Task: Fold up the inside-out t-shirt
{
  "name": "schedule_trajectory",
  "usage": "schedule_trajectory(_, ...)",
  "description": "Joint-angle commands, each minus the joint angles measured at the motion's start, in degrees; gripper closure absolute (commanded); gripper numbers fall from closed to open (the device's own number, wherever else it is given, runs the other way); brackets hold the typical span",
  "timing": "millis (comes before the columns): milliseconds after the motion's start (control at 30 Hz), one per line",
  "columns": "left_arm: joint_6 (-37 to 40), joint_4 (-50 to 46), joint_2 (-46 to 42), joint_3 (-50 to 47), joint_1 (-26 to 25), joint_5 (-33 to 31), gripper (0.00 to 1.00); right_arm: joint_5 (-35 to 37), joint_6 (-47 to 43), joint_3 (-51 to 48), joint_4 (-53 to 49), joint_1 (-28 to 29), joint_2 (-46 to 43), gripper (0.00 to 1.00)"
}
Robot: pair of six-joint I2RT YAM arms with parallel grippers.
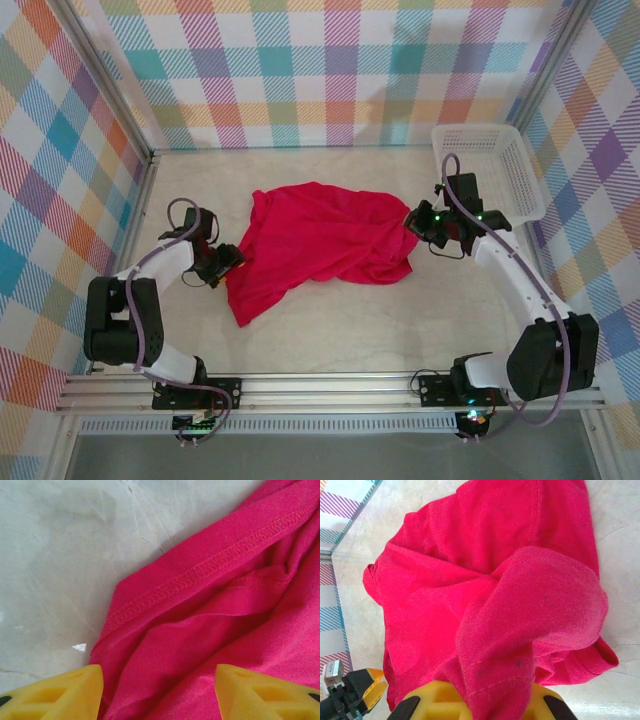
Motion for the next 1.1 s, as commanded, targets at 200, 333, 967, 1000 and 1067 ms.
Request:
schedule_trajectory(200, -1.1, 3.6, -3.9, -2.2, -4.8, 0.5, 0.40, -3.8, 0.4, -0.3, 2.6, 0.2, 1.4, 1.00)
schedule_trajectory(333, -0.1, 2.5, -0.4, -3.1, -5.4, -1.0, 0.44, -4.2, 0.5, 0.0, 2.5, 0.2, 1.6, 1.00)
schedule_trajectory(967, 1.2, -2.4, -9.8, -7.6, -5.4, -10.7, 0.51, -4.4, -0.3, 1.2, 1.2, 0.2, 1.4, 1.00)
schedule_trajectory(1000, 1.0, -1.7, -9.7, -8.0, -5.4, -10.4, 0.51, -4.3, -0.3, 1.3, 1.1, 0.2, 1.4, 1.00)
schedule_trajectory(1067, 0.4, -0.1, -9.6, -9.0, -5.4, -9.6, 0.52, -4.4, -0.2, 1.5, 1.2, 0.2, 1.4, 1.00)
